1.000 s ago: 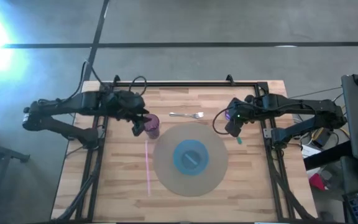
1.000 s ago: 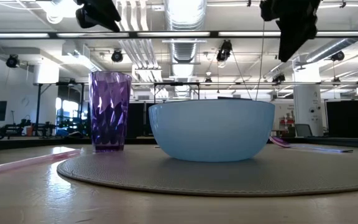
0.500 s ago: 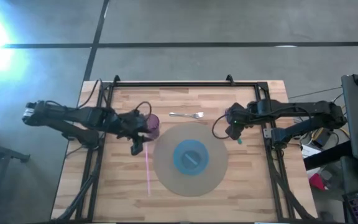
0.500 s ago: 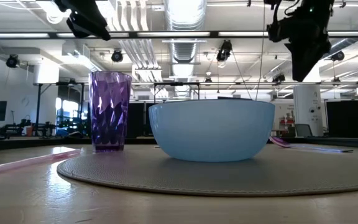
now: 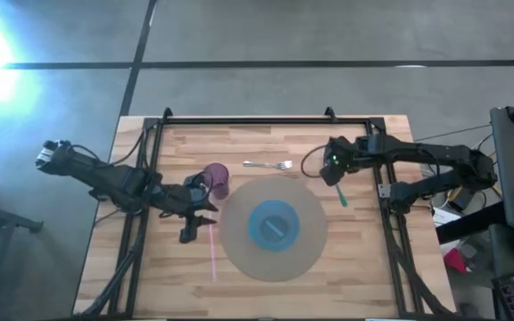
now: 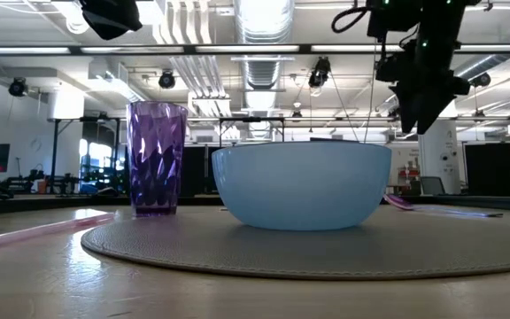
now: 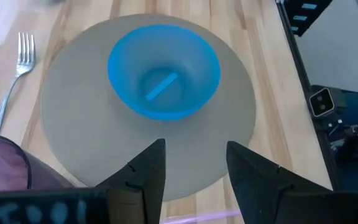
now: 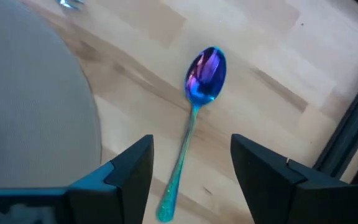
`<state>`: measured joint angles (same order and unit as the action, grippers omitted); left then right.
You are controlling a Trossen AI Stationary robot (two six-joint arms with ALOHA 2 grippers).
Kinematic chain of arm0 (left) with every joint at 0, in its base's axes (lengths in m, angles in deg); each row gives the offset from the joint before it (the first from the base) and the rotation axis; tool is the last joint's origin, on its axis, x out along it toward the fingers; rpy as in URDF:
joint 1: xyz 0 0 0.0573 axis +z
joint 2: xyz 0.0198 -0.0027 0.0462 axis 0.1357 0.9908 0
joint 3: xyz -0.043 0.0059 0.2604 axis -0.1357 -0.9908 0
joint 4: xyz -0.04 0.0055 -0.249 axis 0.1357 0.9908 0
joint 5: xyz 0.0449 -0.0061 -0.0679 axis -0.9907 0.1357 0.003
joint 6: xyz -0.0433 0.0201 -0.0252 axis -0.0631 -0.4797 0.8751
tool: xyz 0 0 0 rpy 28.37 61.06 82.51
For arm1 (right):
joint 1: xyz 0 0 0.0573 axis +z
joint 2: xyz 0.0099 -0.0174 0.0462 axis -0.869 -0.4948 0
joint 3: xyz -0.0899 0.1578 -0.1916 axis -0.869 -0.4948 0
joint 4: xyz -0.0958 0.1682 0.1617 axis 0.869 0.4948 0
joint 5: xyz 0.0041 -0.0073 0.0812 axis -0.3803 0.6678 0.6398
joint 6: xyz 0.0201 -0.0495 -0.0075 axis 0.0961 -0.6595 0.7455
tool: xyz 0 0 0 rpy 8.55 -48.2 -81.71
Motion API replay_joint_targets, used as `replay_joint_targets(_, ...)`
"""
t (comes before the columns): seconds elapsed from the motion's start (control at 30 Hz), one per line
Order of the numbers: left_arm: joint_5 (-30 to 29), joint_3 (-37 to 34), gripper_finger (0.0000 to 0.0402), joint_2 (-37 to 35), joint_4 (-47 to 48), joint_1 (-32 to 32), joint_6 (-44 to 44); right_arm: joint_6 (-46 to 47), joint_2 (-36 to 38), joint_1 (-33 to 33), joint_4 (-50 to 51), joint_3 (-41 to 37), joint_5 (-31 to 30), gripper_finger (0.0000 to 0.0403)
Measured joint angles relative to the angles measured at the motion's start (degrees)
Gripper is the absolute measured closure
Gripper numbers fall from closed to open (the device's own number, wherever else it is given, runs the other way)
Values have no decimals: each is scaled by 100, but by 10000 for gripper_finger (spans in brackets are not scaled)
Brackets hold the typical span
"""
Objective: Pick & Place Utensil
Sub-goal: Put the purple spoon into the bowl
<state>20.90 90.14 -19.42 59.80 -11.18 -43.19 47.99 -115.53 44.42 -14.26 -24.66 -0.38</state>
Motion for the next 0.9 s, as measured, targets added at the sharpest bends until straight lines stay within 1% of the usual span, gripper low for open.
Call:
replay_joint_targets(0.13,-64,-2,241,10,-4,2,-128,-425,0,-521,-486,-160,334,192)
replay_joint_targets(0.3,-105,-2,241,14,-7,2,-249,-1086,-49,-1175,-1066,-308,973,193)
replay_joint_targets(0.43,-107,-2,241,14,-9,2,-260,-1691,-124,-1641,-1464,-324,1213,193)
replay_joint_targets(0.67,-107,-2,241,14,-13,2,-341,-3217,-337,-2390,-1621,-279,1810,193)
replay_joint_targets(0.9,-120,-2,241,14,-17,2,-325,-4324,-778,-2931,-1580,-176,2280,193)
